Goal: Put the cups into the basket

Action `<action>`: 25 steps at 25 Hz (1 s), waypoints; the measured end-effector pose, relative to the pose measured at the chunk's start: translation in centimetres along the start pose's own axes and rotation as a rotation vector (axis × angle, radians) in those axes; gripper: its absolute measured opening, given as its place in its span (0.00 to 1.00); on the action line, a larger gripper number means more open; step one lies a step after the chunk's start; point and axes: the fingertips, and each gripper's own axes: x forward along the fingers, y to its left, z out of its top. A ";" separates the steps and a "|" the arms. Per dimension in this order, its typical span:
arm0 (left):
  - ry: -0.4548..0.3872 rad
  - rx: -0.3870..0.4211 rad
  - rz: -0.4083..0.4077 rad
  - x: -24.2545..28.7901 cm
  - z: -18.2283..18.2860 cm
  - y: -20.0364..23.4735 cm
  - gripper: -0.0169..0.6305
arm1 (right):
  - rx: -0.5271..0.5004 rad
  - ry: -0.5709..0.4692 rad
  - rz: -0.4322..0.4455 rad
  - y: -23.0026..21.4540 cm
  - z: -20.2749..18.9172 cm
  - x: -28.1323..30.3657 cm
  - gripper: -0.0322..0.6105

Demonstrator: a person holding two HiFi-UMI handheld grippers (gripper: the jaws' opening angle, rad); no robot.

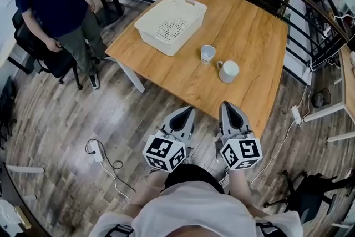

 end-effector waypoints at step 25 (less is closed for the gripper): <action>0.070 -0.037 -0.106 13.4 5.1 10.1 0.04 | 0.048 0.017 -0.115 -6.6 2.9 14.8 0.07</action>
